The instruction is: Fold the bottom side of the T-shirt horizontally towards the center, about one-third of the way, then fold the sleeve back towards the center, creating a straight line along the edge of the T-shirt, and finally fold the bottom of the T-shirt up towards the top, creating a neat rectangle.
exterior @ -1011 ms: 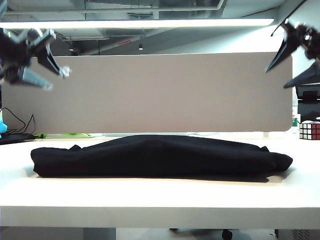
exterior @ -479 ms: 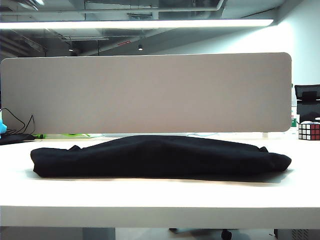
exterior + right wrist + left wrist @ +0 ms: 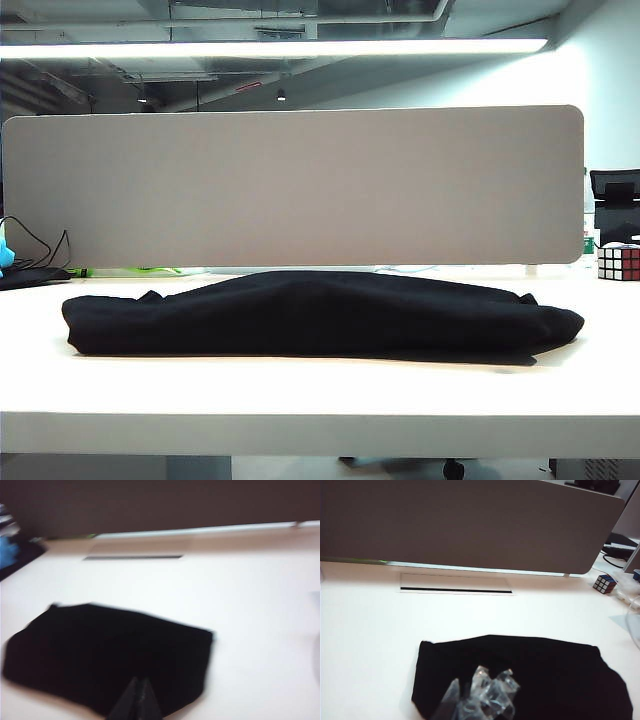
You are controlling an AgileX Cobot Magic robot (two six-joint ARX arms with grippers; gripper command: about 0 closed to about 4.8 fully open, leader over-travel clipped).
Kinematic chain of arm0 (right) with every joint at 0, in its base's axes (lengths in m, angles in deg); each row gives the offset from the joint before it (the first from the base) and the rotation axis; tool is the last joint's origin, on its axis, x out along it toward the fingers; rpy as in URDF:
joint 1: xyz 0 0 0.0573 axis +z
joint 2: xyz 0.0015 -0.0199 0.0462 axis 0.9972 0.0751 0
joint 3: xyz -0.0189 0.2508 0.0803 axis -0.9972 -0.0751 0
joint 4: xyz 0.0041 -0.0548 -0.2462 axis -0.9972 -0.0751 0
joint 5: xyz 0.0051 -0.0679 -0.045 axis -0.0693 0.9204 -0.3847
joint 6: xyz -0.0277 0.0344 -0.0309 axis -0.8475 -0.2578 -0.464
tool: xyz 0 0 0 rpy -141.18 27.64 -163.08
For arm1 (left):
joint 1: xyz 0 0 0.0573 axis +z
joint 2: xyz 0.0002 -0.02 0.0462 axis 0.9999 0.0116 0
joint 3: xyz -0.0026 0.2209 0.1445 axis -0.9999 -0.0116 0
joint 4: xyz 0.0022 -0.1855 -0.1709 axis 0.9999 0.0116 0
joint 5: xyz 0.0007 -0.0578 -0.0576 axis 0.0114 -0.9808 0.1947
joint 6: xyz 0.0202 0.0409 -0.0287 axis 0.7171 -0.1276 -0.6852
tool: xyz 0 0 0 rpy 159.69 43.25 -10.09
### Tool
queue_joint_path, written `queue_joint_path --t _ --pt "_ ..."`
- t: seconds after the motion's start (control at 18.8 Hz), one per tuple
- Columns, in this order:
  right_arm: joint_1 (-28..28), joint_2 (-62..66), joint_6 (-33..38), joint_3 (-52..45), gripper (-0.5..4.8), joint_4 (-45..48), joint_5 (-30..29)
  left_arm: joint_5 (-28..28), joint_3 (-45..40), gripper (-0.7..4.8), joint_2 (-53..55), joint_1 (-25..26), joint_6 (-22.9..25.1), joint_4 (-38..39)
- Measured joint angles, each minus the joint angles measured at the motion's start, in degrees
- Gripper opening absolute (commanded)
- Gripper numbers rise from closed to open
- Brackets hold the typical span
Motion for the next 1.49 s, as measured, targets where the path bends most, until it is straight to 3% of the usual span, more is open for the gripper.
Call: queue_joint_path --t 0.32,0.43,0.48,0.69,1.01,1.49 --pt "0.0 -23.0 2.9 -16.4 -0.09 7.0 3.5 2.4 -17.4 -0.06 -23.3 0.0 -5.6 -0.8" --pt "0.0 -28.3 2.9 -20.0 -0.09 8.2 4.7 1.1 -20.2 -0.06 -23.3 0.0 -5.8 -2.3" --pt "0.0 -31.8 2.9 -23.4 -0.09 9.3 5.7 -2.7 -21.7 -0.06 -23.1 0.1 -6.2 -3.0" --pt "0.0 -32.4 3.2 -28.2 -0.09 9.2 6.0 -3.5 -25.6 -0.06 -23.3 0.0 -7.0 -7.6" --pt "0.0 -32.5 3.3 -39.4 -0.09 20.4 8.6 5.0 -33.9 -0.06 -23.6 0.0 -7.1 -20.9" --pt "0.0 -32.5 3.1 -52.2 -0.09 32.7 10.2 9.2 -43.9 -0.06 -23.6 -0.1 -7.3 -30.6"
